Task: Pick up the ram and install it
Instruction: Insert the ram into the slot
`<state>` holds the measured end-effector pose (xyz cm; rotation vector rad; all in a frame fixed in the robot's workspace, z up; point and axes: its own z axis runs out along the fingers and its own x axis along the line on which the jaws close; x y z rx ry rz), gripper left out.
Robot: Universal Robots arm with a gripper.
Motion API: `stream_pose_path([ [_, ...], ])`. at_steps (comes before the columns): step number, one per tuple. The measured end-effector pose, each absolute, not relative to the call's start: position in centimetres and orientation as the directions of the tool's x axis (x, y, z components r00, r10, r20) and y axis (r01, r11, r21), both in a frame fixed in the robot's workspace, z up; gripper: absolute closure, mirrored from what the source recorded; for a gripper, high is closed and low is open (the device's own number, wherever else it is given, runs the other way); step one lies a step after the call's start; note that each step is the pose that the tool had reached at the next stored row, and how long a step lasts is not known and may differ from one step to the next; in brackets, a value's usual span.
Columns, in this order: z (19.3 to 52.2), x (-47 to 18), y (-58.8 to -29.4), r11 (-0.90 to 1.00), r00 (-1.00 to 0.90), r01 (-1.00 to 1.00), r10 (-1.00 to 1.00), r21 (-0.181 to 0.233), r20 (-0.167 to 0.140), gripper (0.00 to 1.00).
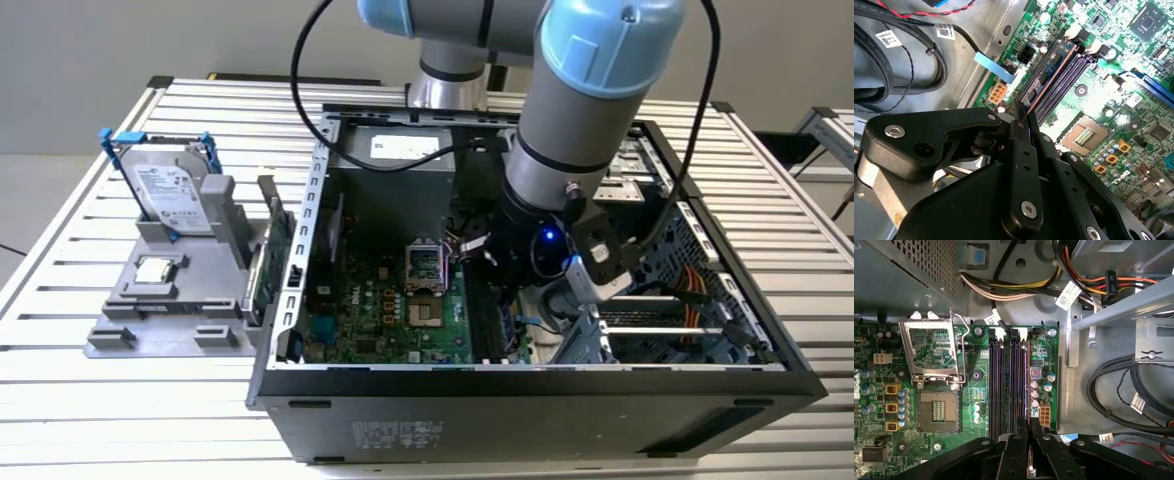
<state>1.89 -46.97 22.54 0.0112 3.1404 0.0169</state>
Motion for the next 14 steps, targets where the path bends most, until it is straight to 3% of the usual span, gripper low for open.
stream_pose_path([
  [14, 21.90, 1.72, -46.97, 1.000, -1.000, 0.000, 0.000, 0.011, -0.001, 1.00],
])
